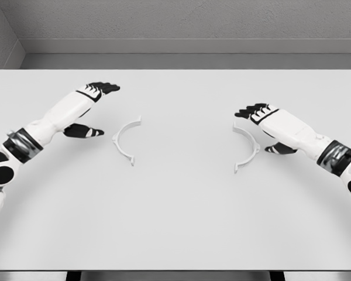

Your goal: Assemble PVC drainage pipe clamps

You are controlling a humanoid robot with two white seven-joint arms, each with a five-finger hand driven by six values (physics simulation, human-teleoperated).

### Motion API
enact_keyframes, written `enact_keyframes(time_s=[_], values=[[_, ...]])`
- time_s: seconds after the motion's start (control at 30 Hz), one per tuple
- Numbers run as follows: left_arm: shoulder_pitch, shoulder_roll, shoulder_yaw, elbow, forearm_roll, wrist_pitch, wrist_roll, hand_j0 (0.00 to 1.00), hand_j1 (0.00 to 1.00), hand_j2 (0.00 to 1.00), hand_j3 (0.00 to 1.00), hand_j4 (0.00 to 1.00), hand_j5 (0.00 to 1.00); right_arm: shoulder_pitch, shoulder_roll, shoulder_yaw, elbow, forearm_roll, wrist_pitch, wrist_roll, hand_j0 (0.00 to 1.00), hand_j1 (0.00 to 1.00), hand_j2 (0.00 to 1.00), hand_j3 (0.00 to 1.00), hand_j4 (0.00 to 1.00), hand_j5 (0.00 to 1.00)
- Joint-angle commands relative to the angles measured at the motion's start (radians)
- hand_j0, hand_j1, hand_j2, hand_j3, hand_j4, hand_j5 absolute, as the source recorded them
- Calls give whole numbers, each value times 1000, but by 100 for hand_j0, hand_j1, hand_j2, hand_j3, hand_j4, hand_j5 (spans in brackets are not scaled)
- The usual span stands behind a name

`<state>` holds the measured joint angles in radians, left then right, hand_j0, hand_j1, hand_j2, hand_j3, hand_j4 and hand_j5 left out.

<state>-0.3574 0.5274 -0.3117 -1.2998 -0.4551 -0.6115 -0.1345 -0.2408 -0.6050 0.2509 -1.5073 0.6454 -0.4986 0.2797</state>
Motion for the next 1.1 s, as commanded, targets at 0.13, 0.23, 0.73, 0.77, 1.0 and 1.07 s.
enact_keyframes(time_s=[0.13, 0.23, 0.73, 0.77, 1.0, 1.07], values=[[-17, -29, -3, 63, 7, 1, 1, 100, 100, 100, 100, 100, 100, -46, 27, 36, 76, 8, 2, 1, 100, 100, 100, 100, 100, 100], [-17, -30, -3, 76, 6, 1, 1, 100, 100, 100, 100, 100, 100, -51, 33, 38, 88, 8, 2, 1, 100, 100, 100, 100, 100, 100], [-41, -76, -4, 160, -17, 1, 1, 100, 100, 100, 100, 100, 100, -58, 51, 41, 99, 22, 2, 6, 100, 100, 100, 100, 100, 100], [-41, -81, -4, 159, -17, 1, 1, 100, 100, 100, 100, 100, 100, -58, 51, 41, 99, 22, 2, 6, 100, 100, 100, 100, 100, 100], [-41, -89, -4, 160, -22, 1, 1, 100, 100, 100, 100, 100, 100, -60, 60, 51, 99, 22, 2, 6, 100, 100, 100, 100, 100, 100], [-43, -89, -4, 160, -22, 1, 0, 100, 100, 100, 100, 100, 100, -66, 60, 54, 98, 22, 2, 7, 100, 100, 100, 100, 100, 100]])
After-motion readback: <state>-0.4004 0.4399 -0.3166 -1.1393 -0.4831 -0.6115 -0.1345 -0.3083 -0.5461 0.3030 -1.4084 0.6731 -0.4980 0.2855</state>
